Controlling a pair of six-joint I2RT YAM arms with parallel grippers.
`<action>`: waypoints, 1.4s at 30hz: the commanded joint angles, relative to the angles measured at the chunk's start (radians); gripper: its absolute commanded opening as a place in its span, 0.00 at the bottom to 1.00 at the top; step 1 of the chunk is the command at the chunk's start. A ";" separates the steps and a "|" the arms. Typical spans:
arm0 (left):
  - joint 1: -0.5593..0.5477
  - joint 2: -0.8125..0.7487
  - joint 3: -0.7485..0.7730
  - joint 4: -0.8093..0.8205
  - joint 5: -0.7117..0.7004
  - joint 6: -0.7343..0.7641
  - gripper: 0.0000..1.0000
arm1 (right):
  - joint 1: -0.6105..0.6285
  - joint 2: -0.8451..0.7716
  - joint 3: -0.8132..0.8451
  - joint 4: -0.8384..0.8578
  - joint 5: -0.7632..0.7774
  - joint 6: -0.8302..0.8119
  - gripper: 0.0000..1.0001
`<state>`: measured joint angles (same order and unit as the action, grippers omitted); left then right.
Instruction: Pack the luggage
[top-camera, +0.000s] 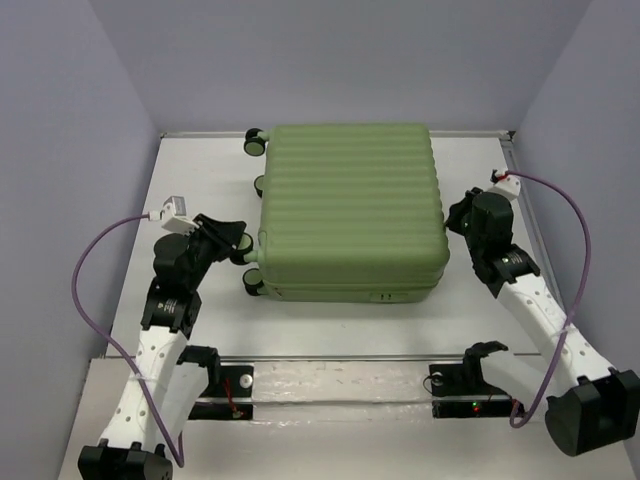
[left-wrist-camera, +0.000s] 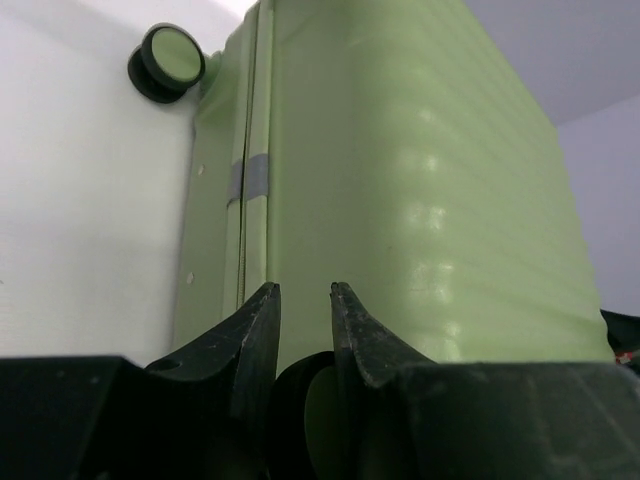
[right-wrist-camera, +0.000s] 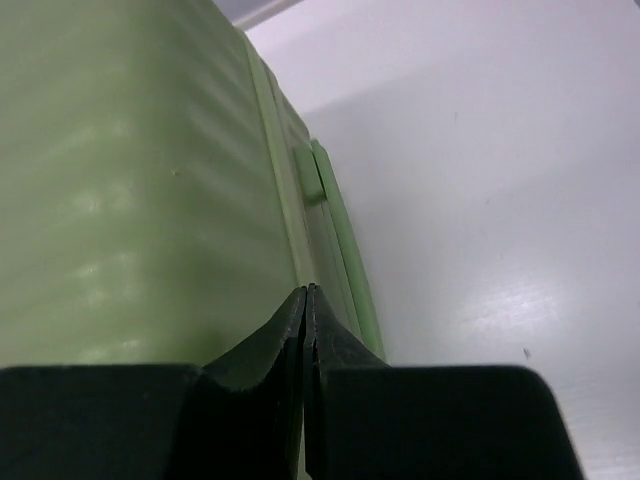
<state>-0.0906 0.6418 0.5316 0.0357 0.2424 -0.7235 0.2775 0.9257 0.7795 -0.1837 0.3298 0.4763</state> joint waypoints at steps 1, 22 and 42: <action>-0.096 -0.051 -0.067 -0.003 0.094 0.073 0.06 | -0.024 0.097 -0.040 0.049 -0.239 0.036 0.07; -0.494 -0.153 -0.193 0.196 0.042 -0.149 0.06 | -0.015 1.057 0.943 0.197 -1.130 0.076 0.07; -0.655 -0.096 -0.185 0.262 -0.137 -0.134 0.06 | 0.017 -0.094 -0.007 -0.052 0.168 0.057 1.00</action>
<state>-0.7231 0.5106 0.3664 0.2893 0.1097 -0.8803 0.2958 1.0088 0.9966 -0.1345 0.1081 0.4442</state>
